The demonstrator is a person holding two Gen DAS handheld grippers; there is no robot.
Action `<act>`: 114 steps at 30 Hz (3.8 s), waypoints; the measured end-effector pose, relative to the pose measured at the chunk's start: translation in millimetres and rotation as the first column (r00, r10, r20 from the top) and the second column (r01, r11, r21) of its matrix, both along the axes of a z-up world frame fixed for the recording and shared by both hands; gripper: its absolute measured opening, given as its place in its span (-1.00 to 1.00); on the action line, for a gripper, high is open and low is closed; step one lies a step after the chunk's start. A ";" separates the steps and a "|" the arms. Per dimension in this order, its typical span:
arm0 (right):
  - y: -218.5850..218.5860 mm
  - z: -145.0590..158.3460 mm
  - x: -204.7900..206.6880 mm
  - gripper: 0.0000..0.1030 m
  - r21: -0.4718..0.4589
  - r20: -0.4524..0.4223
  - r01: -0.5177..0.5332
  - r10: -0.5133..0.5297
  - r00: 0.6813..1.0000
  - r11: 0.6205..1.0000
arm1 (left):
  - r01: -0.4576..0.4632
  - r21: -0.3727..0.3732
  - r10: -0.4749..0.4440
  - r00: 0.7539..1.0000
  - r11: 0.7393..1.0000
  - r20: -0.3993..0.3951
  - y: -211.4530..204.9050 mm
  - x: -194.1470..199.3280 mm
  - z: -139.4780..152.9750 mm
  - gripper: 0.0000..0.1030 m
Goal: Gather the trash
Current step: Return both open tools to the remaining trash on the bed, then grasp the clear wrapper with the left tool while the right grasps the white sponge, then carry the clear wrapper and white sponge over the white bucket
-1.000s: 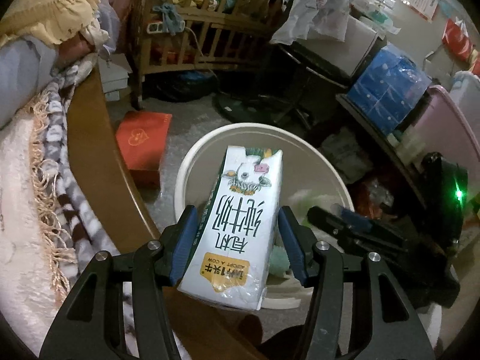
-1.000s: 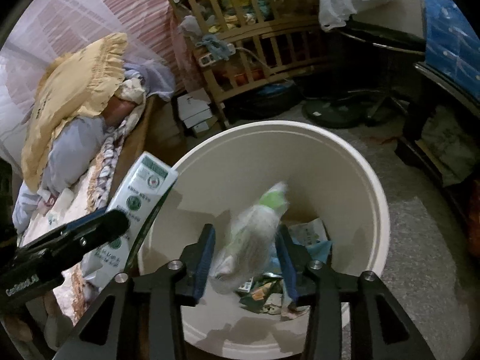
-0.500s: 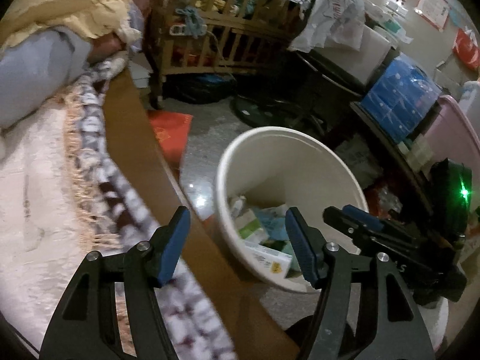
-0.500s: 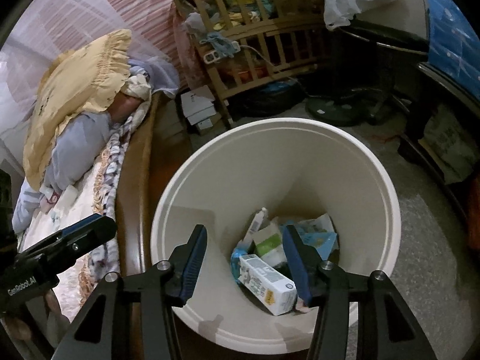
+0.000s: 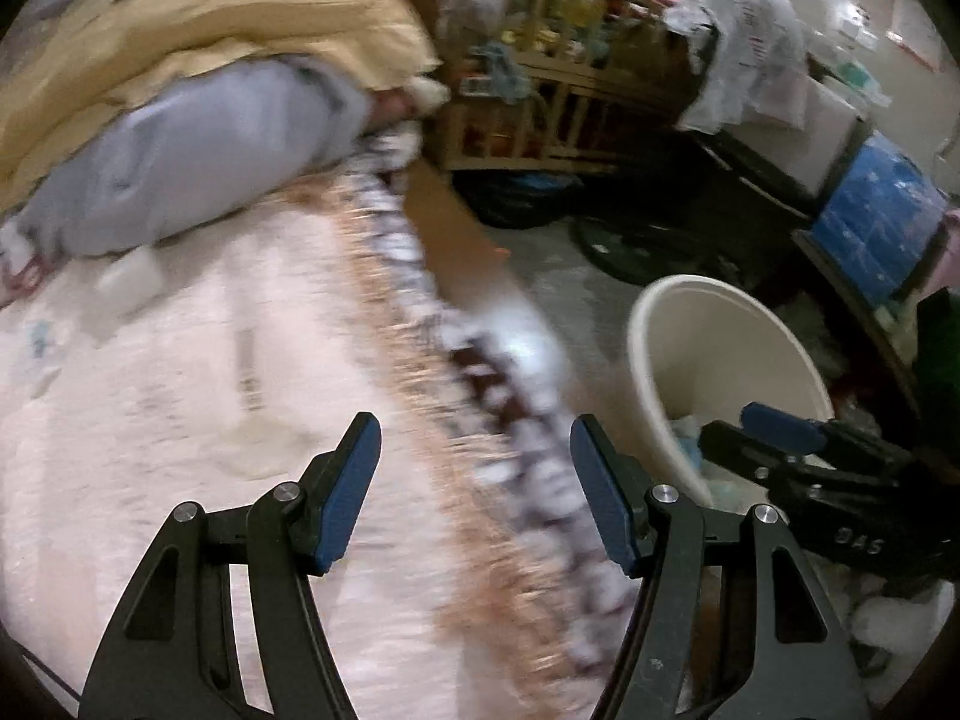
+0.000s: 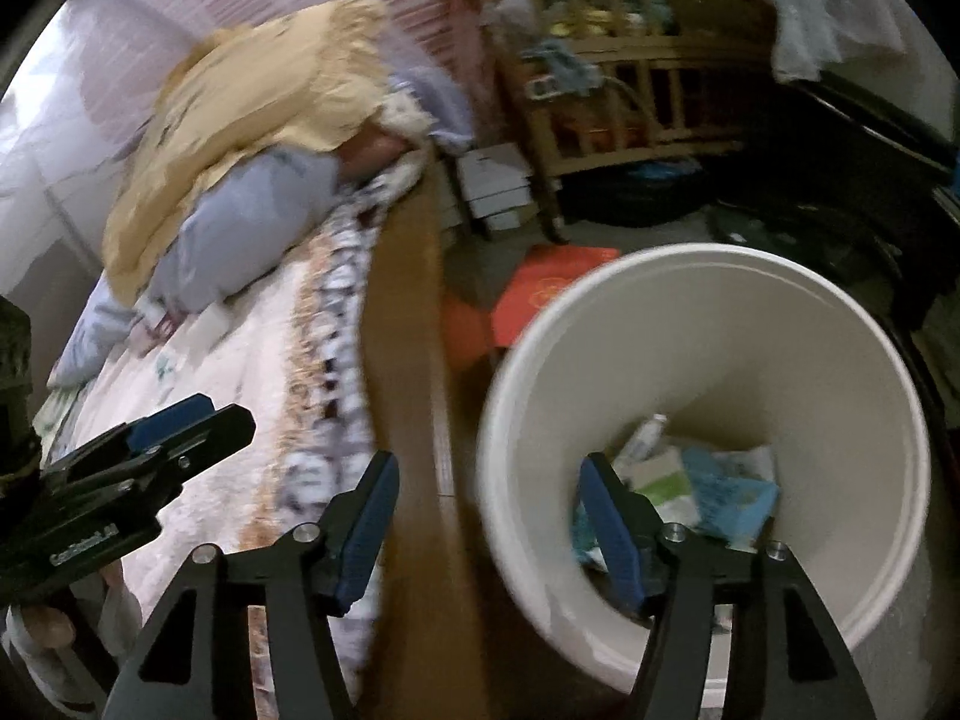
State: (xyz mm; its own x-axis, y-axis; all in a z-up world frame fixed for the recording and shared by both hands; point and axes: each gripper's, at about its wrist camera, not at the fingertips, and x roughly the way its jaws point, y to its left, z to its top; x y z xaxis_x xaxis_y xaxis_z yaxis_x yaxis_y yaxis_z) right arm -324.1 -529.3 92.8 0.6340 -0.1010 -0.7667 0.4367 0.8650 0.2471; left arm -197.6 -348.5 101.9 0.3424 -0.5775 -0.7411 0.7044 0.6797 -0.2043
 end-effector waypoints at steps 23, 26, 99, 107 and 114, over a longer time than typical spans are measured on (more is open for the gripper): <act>179.8 -13.6 216.8 0.33 -0.013 -0.002 -0.440 0.440 0.898 0.898 | -0.461 0.092 0.464 0.886 0.883 -0.011 241.0 142.3 -54.0 0.25; 196.1 -20.2 257.1 0.36 -0.036 -0.011 -0.457 0.457 0.889 0.889 | -0.482 0.090 0.486 0.873 0.871 -0.024 254.6 156.0 -61.5 0.26; 189.3 12.6 86.4 -0.03 -0.019 0.067 -0.469 0.469 0.880 0.883 | -0.269 -0.022 0.268 0.963 0.963 -0.015 198.4 11.0 -11.2 -0.66; 178.8 20.9 77.1 -0.04 -0.036 0.079 -0.435 0.437 0.896 0.900 | -0.230 -0.024 0.230 0.973 0.973 -0.003 182.4 7.9 -5.1 -0.66; 146.0 28.7 51.1 -0.03 -0.037 0.101 -0.359 0.360 0.927 0.933 | -0.139 -0.017 0.140 0.990 0.990 0.027 135.9 -4.4 4.0 -0.66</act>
State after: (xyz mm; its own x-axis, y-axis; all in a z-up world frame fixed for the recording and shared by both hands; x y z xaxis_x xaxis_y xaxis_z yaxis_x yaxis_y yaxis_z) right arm -273.0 -383.3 121.5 0.7064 0.1357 -0.6947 0.0683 0.9638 0.2578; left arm -202.0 -212.6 105.9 0.4408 -0.5335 -0.7219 0.6085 0.7688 -0.1966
